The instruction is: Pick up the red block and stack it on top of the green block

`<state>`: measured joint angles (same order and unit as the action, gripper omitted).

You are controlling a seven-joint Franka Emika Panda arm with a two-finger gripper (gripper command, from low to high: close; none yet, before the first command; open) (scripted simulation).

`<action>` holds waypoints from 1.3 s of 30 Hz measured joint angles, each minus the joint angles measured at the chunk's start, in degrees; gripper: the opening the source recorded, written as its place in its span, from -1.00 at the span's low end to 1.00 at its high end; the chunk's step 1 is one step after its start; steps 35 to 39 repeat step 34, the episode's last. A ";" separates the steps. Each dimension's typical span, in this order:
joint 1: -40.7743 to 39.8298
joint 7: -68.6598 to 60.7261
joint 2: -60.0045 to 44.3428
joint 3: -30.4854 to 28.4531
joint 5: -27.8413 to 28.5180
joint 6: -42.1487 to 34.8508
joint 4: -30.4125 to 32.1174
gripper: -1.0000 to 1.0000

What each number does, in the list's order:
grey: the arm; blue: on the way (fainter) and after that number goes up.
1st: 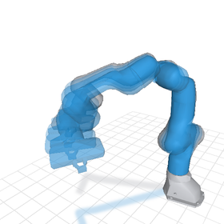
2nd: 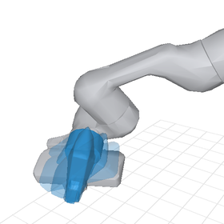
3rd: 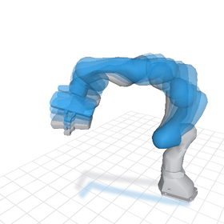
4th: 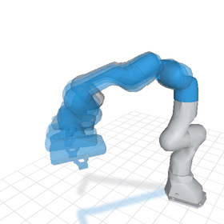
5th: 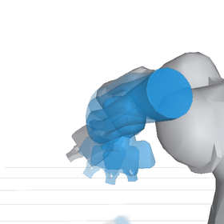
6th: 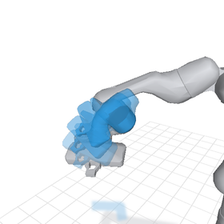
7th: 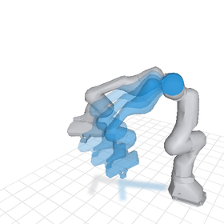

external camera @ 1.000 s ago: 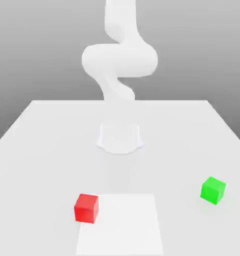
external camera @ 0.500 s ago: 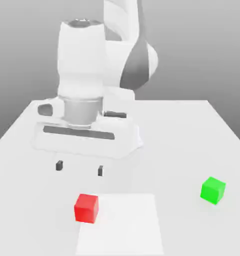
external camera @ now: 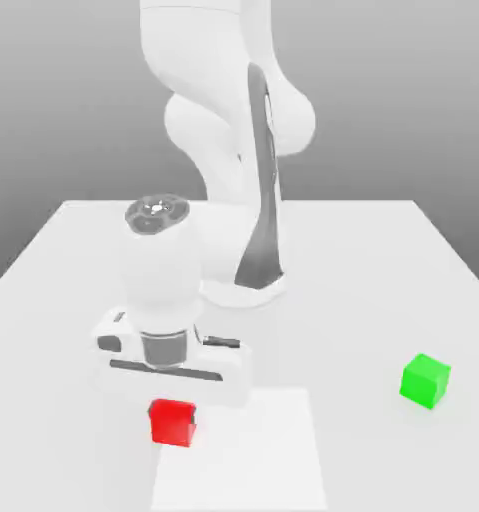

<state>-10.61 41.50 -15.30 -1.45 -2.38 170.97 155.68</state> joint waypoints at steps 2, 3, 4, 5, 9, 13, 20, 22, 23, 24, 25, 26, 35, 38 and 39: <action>0.07 0.23 2.19 -0.13 0.25 -1.85 0.31 -1.00; 0.16 0.43 3.94 -0.29 0.50 -3.34 0.55 -1.00; 0.07 0.63 5.84 -0.28 0.79 -4.93 0.83 -1.00; 0.07 0.91 7.83 -0.37 1.18 -6.64 1.12 -1.00; 4.24 -0.10 13.84 1.80 1.94 -12.00 1.75 -1.00; 14.02 -4.94 15.84 6.61 1.30 -14.30 1.28 -1.00; 32.72 -13.82 18.36 14.76 0.24 -17.82 0.31 -1.00; 37.30 -16.05 18.77 16.90 0.17 -18.59 0.03 -1.00; 37.80 -16.20 18.16 17.13 0.68 -18.12 -0.10 -1.00; 37.93 -15.90 17.17 17.11 1.45 -17.25 -0.23 -1.00; 37.89 -15.39 15.96 16.99 2.37 -16.17 -0.34 -1.00; 37.74 -14.71 14.62 16.94 3.37 -14.95 -0.43 -1.00; 38.64 -10.63 7.17 14.89 9.12 -8.15 -0.70 1.00; 38.64 -10.63 7.17 14.89 9.12 -8.15 -0.70 1.00; 38.64 -10.63 7.17 14.89 9.12 -8.15 -0.70 1.00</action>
